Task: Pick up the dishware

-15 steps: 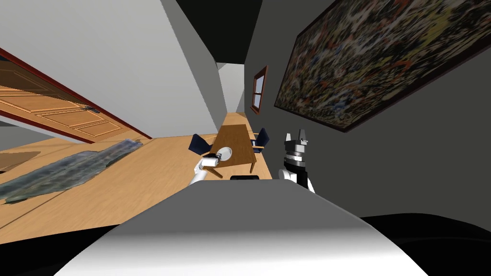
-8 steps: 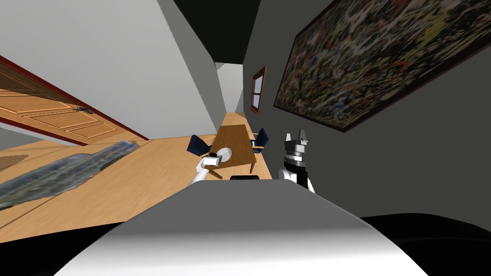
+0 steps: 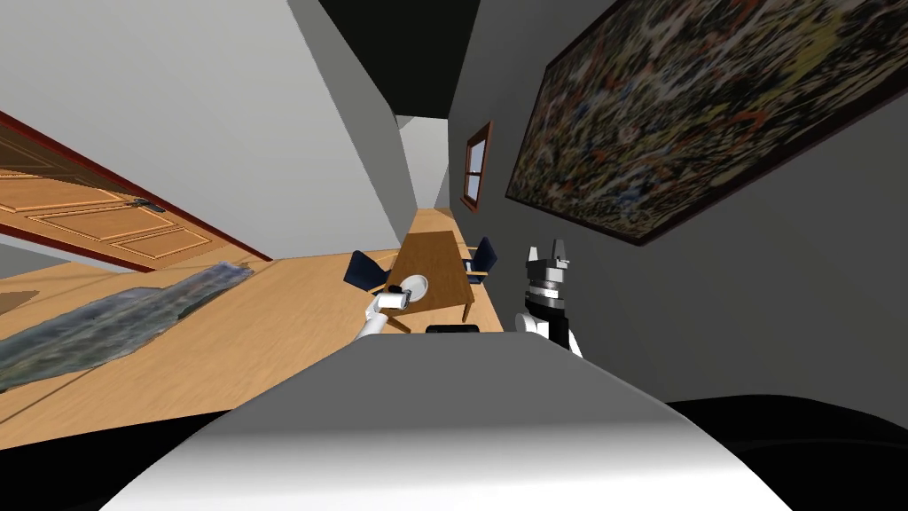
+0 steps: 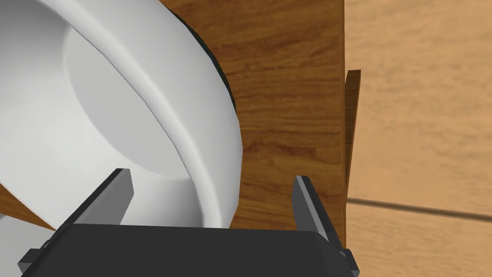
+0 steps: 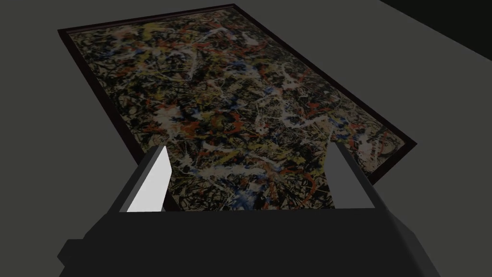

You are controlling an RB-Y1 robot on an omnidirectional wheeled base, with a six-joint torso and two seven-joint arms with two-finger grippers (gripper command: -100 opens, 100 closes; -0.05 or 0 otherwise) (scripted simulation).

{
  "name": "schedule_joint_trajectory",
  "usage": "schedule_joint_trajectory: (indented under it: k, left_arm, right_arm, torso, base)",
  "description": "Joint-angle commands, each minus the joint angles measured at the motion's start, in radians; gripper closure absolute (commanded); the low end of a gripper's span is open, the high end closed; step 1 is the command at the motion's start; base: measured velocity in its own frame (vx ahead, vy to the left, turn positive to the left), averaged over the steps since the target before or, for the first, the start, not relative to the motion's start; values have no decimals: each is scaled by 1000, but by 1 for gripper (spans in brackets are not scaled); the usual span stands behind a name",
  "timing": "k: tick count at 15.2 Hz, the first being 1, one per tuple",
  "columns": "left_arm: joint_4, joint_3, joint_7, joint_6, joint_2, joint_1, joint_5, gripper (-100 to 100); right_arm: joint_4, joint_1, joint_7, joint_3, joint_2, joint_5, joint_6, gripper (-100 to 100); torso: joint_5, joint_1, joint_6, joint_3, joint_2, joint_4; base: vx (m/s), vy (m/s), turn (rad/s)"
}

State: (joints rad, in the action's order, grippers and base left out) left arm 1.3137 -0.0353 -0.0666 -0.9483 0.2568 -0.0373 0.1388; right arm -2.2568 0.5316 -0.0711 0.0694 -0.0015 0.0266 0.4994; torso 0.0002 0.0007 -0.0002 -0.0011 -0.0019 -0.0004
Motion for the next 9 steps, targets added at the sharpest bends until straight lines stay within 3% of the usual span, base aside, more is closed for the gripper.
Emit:
schedule_joint_trajectory:
  k: [1, 5, 6, 9]
  left_arm:
    - [0, 0, 0, 0, 0, 0, 0, 100]
    - [-1, -1, -1, -1, 0, 1, -1, 100]
    - [35, 0, 0, -32, 6, 2, 5, 100]
    - [72, 0, 0, -67, 13, 6, 11, 100]
  right_arm:
    - [0, 0, 0, 0, 0, 0, 0, 0]
    - [0, 0, 0, 0, 0, 0, 0, 0]
    - [0, 0, 0, 0, 0, 0, 0, 0]
    - [0, 0, 0, 0, 0, 0, 0, 0]
  torso:
    - [0, 0, 0, 0, 0, 0]
    - [0, 0, 0, 1, 1, 1]
    - [0, 0, 0, 2, 2, 1]
    - [-1, -2, 0, 4, 5, 3]
  base:
    - [6, 3, 0]
    - [0, 0, 0]
    - [-17, -8, 30]
    - [-36, -15, 24]
